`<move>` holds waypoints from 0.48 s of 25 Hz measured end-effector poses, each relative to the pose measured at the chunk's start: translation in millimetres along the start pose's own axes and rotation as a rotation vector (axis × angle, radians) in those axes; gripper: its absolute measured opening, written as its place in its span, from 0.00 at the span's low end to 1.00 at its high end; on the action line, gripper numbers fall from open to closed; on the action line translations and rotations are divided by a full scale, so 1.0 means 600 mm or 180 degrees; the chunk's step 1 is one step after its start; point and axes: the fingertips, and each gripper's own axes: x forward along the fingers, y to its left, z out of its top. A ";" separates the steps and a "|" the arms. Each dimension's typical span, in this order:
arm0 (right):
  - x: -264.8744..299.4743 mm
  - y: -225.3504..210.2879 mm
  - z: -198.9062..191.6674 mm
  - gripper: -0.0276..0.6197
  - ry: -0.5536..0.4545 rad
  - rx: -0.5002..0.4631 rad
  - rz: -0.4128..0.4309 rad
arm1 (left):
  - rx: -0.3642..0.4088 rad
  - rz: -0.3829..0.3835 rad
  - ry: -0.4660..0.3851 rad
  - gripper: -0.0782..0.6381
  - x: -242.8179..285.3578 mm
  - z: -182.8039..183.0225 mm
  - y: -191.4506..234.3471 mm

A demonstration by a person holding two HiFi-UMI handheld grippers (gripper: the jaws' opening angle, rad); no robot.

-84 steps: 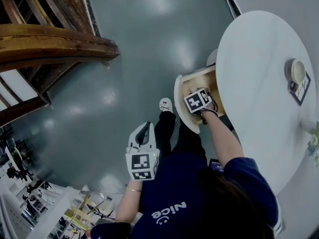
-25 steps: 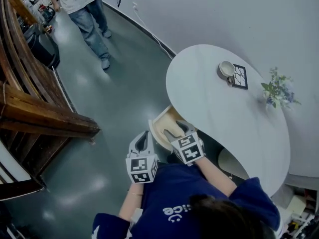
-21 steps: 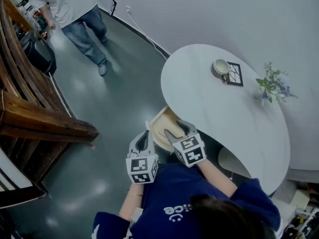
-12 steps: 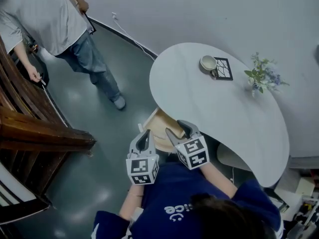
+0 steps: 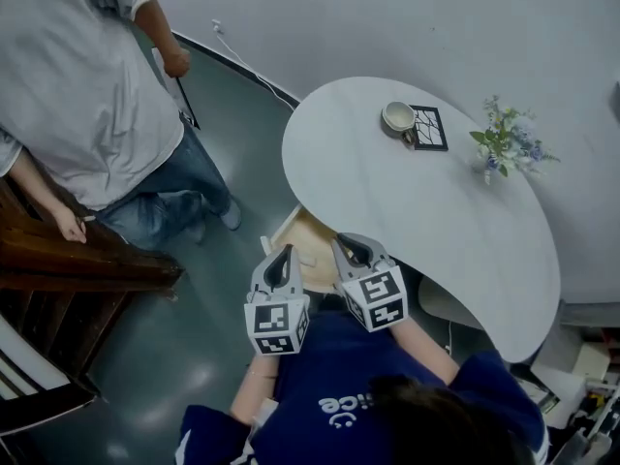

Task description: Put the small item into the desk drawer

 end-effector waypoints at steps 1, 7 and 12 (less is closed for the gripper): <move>0.000 -0.002 0.000 0.08 -0.0010 0.0007 -0.0003 | 0.0001 0.0008 -0.0002 0.11 0.001 0.000 -0.001; -0.005 -0.026 0.013 0.05 -0.0171 0.0057 -0.0069 | 0.0010 0.0060 -0.0007 0.11 0.007 0.002 -0.011; -0.005 -0.033 0.010 0.05 -0.0147 0.0006 -0.0062 | 0.0017 0.0121 -0.0008 0.11 0.008 0.003 -0.015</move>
